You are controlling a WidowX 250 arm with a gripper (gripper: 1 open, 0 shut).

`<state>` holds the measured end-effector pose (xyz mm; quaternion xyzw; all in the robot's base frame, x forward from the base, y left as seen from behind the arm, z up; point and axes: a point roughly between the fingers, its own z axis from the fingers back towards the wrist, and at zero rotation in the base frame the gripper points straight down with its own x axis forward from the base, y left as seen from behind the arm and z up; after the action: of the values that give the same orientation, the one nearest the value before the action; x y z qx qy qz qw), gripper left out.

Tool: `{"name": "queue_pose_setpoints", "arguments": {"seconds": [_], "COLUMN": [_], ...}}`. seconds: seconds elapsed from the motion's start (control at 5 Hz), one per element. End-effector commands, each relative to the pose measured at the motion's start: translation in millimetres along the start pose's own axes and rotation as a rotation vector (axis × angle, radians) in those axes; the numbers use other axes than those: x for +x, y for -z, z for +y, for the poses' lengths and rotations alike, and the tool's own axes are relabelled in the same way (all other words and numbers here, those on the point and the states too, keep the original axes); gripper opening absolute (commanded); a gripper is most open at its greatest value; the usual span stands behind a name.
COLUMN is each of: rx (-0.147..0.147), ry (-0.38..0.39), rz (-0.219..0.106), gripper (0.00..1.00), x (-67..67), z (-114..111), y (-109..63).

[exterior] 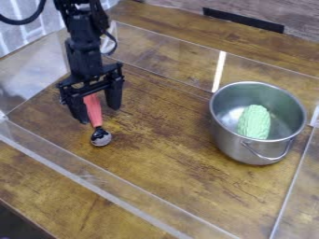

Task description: Move the orange spoon to the right

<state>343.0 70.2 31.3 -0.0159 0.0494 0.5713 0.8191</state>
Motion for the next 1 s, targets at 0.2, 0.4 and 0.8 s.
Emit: {"name": "queue_pose_setpoints", "arguments": {"seconds": [0.2, 0.4, 0.8], "rx": [-0.029, -0.021, -0.006], "ry": [-0.047, -0.065, -0.099], "rz": [-0.008, 0.003, 0.011], "gripper": [0.0, 0.0, 0.0], "x": [14.5, 21.5, 32.8], "z": [7, 11, 19], "y": [-9.8, -7.6, -6.5]}}
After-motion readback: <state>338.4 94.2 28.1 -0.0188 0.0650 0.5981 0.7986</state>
